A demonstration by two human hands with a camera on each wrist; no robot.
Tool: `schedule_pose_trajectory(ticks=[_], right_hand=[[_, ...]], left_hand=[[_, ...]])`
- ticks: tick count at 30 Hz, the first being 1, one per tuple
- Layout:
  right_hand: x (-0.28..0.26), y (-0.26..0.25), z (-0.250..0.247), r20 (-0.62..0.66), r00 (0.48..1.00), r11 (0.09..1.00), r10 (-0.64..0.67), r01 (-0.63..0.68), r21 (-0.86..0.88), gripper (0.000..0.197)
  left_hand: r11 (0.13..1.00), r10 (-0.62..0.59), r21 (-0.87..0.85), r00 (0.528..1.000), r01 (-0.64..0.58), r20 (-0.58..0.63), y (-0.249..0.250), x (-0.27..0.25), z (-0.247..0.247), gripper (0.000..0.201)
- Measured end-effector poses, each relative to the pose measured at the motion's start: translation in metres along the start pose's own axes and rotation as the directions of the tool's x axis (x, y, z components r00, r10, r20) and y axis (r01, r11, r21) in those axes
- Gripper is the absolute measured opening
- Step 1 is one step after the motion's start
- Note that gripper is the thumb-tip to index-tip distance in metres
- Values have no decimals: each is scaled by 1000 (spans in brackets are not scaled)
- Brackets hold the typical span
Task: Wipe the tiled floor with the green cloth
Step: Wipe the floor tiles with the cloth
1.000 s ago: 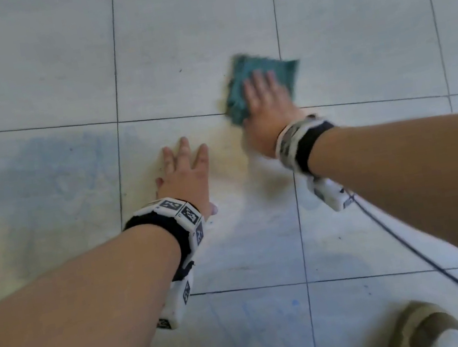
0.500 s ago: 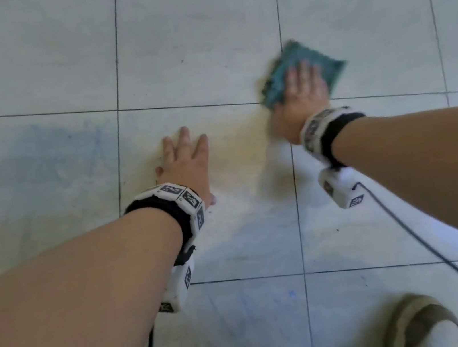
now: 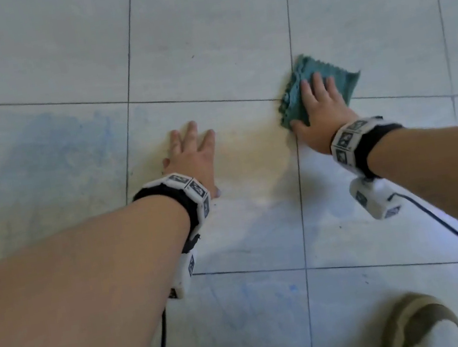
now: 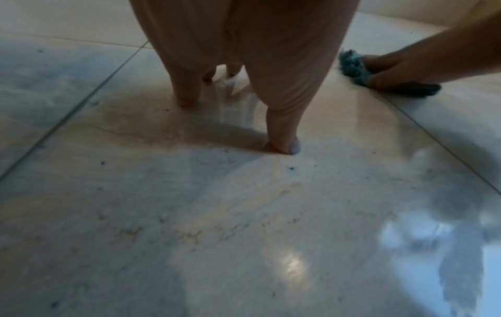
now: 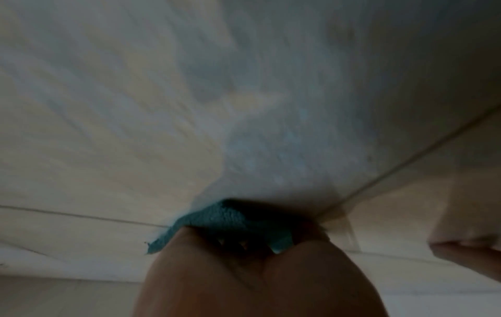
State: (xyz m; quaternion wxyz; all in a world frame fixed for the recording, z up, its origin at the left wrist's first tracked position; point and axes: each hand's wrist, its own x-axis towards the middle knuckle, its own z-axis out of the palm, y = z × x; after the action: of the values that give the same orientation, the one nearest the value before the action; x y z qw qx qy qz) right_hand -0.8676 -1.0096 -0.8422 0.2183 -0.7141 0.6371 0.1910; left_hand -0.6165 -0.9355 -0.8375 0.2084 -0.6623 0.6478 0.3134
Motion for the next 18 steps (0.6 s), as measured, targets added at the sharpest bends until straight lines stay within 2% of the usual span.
schedule_pose_trajectory(ticks=[2,4,8,10,12,14,16,17,18], right_hand=[[3,-22,1,4,998,998,-57,57,-37,85],[-12,-45,16,7,980,972,-197,196,-129,87],[-98,-75,85,104,857,840,-505,516,-167,92],[-143,-72,117,189,840,826,-509,539,-168,94],[-172,-61,129,200,862,854,-465,497,-155,95],[-182,-30,128,140,917,907,-373,393,-154,93],[-185,17,117,129,987,986,-94,111,-126,88],[-187,39,114,125,989,995,80,-71,-70,87],[-189,55,111,123,965,972,234,-235,-2,87]], left_hand=[[1000,2,-4,1000,-2,8,1,0,1,115],[1000,8,-17,1000,-8,-3,-1,1,2,116],[999,6,-36,999,-7,-34,-3,1,6,114],[1000,5,-11,1000,-6,-16,-1,-1,5,114],[1000,12,15,1000,-12,-2,0,-4,2,113],[999,16,27,1000,-16,-5,0,-9,1,111],[998,39,54,999,-38,-26,-1,-14,4,111],[995,65,78,997,-62,-37,-1,-16,8,111],[990,95,107,994,-89,-49,-1,-18,13,112]])
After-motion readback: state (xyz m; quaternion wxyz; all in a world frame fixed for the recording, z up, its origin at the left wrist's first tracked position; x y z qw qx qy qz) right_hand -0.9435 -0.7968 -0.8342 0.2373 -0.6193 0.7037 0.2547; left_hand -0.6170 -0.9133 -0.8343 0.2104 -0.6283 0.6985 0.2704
